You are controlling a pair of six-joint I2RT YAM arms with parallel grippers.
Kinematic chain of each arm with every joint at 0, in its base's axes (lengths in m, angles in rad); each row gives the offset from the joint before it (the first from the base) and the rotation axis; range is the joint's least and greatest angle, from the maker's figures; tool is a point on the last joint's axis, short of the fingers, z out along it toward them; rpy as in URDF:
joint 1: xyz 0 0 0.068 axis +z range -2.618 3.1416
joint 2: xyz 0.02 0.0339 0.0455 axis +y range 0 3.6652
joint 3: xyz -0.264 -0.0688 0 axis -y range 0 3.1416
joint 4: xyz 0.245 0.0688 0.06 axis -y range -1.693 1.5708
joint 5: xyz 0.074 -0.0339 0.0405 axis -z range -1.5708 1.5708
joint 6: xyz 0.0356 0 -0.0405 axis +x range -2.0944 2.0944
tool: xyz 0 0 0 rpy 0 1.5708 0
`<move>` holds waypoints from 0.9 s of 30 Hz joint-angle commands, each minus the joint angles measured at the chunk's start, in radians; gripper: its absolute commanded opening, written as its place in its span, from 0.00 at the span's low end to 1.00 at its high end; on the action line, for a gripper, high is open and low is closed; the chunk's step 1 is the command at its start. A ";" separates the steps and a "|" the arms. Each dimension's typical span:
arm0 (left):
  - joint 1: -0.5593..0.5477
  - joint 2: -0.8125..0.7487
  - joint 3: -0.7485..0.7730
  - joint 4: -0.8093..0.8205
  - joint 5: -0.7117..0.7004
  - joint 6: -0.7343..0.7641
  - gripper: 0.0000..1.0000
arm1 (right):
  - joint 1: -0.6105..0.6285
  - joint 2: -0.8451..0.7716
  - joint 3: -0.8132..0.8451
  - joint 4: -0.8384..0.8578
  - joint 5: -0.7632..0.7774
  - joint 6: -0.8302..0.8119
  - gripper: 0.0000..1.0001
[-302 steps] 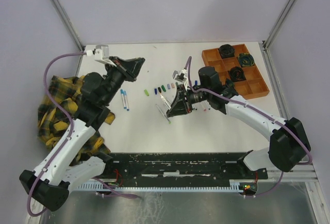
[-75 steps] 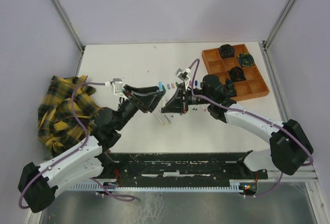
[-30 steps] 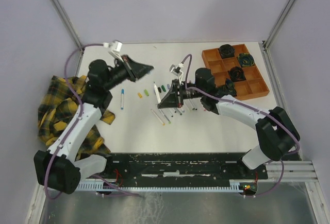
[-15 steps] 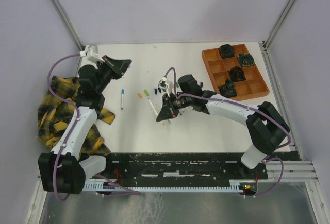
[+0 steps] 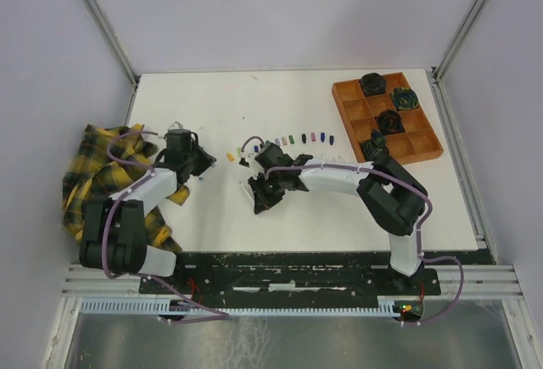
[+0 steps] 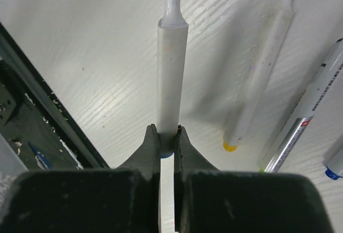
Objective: Open the pen caps
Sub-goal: Place the pen cap at the center of the board, then place the pen at the center of the board.
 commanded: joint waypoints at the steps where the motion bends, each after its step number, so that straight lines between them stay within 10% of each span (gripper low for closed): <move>1: -0.040 0.077 0.050 -0.020 -0.076 -0.007 0.03 | 0.036 0.027 0.073 -0.056 0.145 0.032 0.05; 27: -0.095 0.252 0.209 -0.145 -0.161 0.074 0.31 | 0.038 0.045 0.121 -0.108 0.177 0.026 0.34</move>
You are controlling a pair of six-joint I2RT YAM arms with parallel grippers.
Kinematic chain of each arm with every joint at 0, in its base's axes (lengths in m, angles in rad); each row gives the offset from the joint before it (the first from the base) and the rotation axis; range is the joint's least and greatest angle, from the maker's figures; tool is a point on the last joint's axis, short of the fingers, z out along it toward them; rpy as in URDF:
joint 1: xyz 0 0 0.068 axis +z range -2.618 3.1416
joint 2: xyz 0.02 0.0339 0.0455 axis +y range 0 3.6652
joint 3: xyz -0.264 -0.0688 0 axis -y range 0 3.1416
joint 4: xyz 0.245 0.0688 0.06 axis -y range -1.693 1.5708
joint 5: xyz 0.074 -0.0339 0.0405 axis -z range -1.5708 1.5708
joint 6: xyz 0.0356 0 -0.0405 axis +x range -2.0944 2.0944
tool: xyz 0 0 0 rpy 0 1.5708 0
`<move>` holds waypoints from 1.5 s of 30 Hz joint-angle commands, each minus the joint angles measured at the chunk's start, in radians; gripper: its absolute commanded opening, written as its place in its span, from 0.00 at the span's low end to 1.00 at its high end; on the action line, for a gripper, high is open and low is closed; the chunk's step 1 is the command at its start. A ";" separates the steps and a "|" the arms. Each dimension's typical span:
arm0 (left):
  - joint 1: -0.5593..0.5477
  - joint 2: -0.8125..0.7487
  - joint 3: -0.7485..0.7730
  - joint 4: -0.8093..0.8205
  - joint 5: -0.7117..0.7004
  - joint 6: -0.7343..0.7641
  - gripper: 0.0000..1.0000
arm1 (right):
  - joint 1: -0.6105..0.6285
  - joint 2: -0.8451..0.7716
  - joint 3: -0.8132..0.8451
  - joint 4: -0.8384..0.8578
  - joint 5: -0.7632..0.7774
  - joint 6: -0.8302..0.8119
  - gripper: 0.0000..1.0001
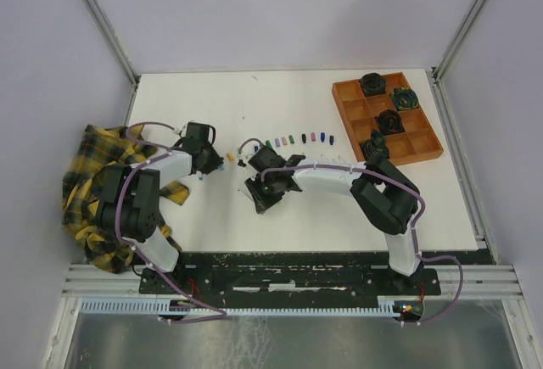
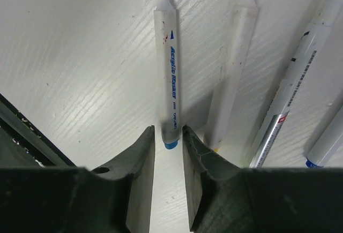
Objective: Open the pen caps
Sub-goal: Place the pen at the center of the board, then pick up the pen from the center of the board.
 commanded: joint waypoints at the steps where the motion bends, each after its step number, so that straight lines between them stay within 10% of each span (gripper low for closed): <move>1: -0.001 -0.035 0.046 -0.036 -0.041 0.055 0.31 | -0.002 -0.034 0.042 -0.014 -0.010 -0.008 0.34; 19: 0.003 -0.161 -0.045 0.040 -0.298 0.389 0.60 | -0.125 -0.264 -0.012 -0.014 -0.383 -0.183 0.43; 35: 0.019 0.025 0.018 -0.032 -0.219 0.389 0.24 | -0.213 -0.323 -0.047 -0.010 -0.604 -0.242 0.42; 45: 0.013 -0.172 -0.057 0.027 -0.119 0.301 0.03 | -0.228 -0.401 -0.082 0.038 -0.686 -0.267 0.44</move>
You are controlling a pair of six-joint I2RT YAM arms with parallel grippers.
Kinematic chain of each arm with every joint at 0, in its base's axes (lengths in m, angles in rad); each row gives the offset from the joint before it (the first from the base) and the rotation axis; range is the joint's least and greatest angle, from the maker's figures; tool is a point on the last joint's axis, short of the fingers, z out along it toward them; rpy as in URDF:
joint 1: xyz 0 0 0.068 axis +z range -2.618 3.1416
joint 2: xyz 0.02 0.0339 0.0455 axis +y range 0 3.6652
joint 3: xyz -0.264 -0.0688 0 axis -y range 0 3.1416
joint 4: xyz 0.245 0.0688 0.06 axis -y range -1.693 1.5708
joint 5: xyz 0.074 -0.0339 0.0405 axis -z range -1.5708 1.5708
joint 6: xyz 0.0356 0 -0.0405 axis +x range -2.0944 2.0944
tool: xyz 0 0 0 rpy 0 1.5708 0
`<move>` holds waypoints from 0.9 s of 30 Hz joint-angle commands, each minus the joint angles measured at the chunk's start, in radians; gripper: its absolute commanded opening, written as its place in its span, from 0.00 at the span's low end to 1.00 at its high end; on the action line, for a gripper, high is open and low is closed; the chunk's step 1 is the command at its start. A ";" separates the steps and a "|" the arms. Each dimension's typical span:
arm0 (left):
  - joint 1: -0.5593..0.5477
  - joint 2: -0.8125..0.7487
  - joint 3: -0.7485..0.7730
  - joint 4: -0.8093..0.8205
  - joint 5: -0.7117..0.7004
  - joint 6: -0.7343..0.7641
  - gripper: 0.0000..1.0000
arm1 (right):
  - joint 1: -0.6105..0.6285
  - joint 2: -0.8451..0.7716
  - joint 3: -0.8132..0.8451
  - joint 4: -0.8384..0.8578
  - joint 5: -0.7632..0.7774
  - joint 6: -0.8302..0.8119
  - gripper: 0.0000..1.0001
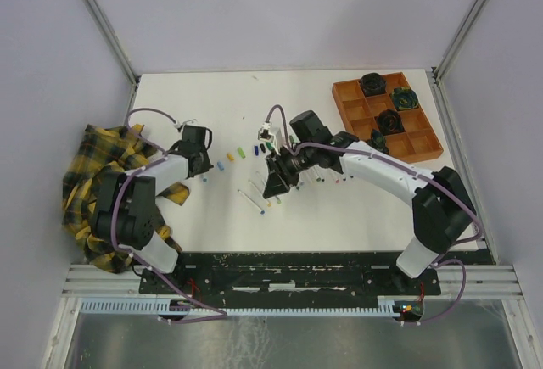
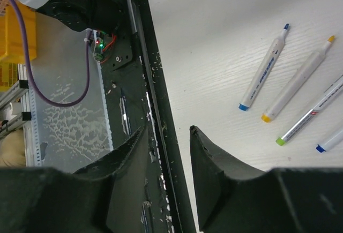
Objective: Open the pen caps
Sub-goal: Pick up the pen from the center of the board.
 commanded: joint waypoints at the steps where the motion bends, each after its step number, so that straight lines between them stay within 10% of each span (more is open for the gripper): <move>1: -0.002 -0.195 -0.065 0.070 0.117 -0.075 0.03 | -0.014 -0.093 -0.022 0.074 -0.083 -0.029 0.45; 16: -0.314 -0.832 -0.611 0.934 0.289 -0.462 0.03 | -0.108 -0.364 -0.378 0.824 -0.164 0.319 0.72; 27: -0.535 -0.832 -0.683 1.275 0.197 -0.423 0.03 | -0.107 -0.308 -0.416 0.997 -0.148 0.482 0.72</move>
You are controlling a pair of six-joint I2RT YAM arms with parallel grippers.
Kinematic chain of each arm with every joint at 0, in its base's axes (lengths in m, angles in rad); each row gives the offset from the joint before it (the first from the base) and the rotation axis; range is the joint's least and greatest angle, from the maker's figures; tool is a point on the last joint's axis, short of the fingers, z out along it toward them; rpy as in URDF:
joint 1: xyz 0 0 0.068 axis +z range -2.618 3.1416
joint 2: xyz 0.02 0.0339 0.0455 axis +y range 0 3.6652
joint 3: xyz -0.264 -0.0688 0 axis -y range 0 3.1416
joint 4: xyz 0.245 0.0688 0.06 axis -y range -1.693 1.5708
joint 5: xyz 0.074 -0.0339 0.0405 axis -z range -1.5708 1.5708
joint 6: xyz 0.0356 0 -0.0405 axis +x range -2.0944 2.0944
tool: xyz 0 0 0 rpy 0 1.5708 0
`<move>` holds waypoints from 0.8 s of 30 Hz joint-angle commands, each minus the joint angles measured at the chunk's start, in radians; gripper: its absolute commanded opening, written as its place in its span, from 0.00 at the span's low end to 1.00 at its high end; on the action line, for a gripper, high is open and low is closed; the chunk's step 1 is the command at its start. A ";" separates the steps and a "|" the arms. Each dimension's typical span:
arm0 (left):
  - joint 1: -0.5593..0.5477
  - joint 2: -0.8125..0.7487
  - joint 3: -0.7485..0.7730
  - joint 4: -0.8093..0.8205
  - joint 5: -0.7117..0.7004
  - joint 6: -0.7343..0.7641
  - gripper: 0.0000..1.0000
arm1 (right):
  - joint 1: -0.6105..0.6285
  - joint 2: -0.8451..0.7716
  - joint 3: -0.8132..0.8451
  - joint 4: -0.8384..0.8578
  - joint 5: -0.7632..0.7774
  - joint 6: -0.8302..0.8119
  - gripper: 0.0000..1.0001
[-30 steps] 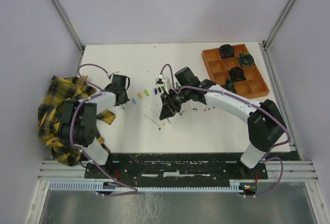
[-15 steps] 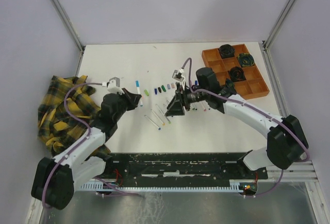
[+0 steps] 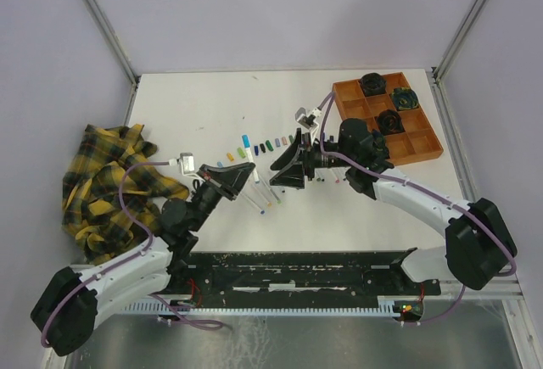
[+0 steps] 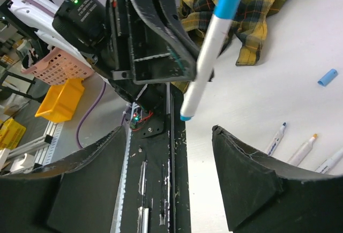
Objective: Open the pen caps
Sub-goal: Pick up the pen from the center of the board.
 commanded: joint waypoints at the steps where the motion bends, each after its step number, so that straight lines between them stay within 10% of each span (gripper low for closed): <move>1: -0.058 0.043 0.002 0.215 -0.054 -0.005 0.03 | 0.003 0.010 -0.011 0.131 0.007 0.080 0.72; 18: -0.210 0.214 0.061 0.371 -0.122 0.060 0.03 | 0.045 0.042 0.023 0.004 0.059 0.062 0.61; 24: -0.218 0.236 0.070 0.380 -0.112 0.061 0.03 | 0.048 0.042 0.037 -0.009 0.046 0.061 0.31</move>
